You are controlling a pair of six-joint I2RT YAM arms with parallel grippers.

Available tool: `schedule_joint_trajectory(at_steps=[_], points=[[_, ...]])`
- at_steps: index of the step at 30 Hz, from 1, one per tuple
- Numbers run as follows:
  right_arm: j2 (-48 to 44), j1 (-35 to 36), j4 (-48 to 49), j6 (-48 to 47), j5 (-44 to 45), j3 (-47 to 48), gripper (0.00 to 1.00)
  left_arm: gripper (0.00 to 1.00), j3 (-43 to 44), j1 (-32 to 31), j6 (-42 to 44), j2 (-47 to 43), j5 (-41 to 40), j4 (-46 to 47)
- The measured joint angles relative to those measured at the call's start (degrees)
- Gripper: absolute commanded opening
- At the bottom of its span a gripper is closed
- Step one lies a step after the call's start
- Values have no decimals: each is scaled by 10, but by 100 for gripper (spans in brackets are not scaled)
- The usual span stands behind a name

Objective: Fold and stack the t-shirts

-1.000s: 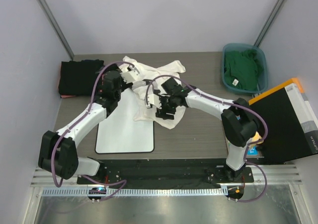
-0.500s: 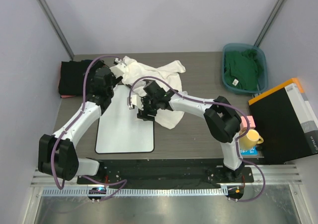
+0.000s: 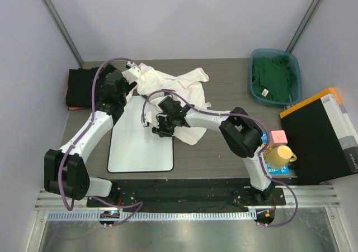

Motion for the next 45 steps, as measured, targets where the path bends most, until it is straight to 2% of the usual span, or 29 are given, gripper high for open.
schedule_joint_trajectory(at_steps=[1, 2, 6, 10, 21, 27, 35, 41, 45], points=[[1, 0, 1, -2, 4, 0, 5, 100, 1, 3, 0, 2, 2, 0], [1, 0, 3, -6, 7, 1, 1, 100, 2, 6, 0, 3, 4, 0], [0, -7, -3, -12, 33, 5, 1, 100, 2, 12, 0, 6, 14, 0], [-24, -18, -49, -47, 62, 5, 1, 100, -2, 13, 1, 6, 43, -1], [-262, -152, -223, -186, 121, 50, 1, 100, -23, 13, 23, 20, 163, -21], [-356, -209, -269, -270, 154, -8, 1, 100, -23, 0, 44, 51, 216, -26], [-363, -249, -274, -290, 186, -56, 1, 100, -22, -64, 54, 124, 249, -30], [-352, -248, -248, -287, 192, -52, 1, 100, -3, -127, -19, 178, 225, -50], [-345, -248, -243, -285, 193, -51, 1, 100, 13, -137, -63, 186, 190, -59]])
